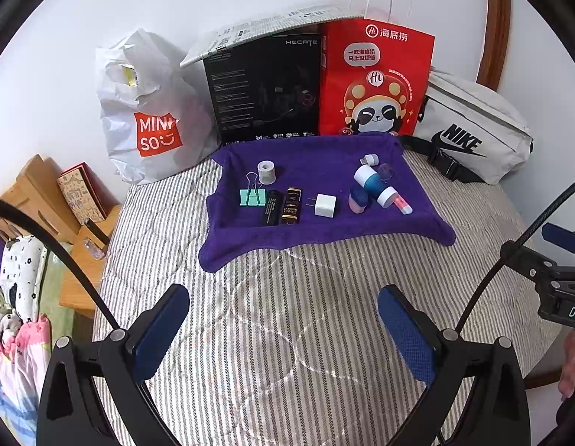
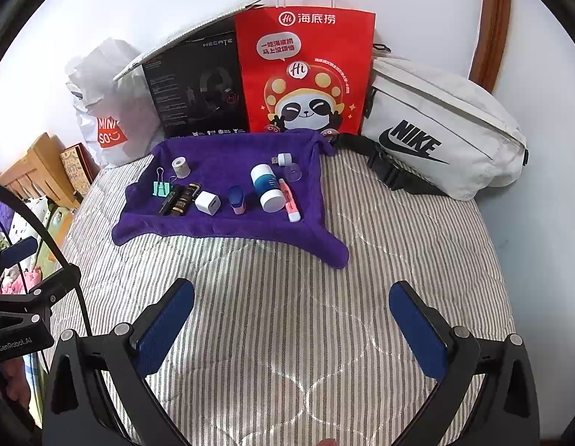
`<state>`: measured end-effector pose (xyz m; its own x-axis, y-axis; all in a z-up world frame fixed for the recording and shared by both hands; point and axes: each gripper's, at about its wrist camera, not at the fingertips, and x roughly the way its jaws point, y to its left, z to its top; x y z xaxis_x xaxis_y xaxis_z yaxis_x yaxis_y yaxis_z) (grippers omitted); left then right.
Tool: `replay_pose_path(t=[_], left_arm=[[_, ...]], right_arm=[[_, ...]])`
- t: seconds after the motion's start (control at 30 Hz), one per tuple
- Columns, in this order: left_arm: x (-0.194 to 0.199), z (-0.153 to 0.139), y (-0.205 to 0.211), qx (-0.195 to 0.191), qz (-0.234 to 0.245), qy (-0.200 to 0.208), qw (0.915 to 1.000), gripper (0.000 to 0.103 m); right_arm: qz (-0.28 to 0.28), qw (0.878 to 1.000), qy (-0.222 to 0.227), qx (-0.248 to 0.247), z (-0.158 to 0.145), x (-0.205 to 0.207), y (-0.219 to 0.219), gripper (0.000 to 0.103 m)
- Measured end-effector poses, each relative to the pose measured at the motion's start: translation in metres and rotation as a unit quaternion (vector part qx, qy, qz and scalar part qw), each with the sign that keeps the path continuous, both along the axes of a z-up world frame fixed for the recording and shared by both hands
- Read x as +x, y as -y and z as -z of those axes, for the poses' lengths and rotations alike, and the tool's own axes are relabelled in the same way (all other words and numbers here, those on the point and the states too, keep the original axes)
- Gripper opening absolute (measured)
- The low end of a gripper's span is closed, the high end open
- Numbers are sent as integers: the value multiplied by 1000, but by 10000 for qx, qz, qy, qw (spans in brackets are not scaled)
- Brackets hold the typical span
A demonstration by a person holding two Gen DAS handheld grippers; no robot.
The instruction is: Organize rigid objects
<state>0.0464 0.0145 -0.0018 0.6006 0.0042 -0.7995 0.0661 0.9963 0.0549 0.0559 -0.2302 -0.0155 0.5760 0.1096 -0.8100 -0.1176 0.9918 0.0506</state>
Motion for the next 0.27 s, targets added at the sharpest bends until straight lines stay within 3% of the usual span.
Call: replay_pose_path(t=[0.27], left_arm=[[-2, -3, 0, -54, 31, 96, 9999, 103]], right_arm=[[-21, 10000, -25, -17, 2, -1, -3, 103]])
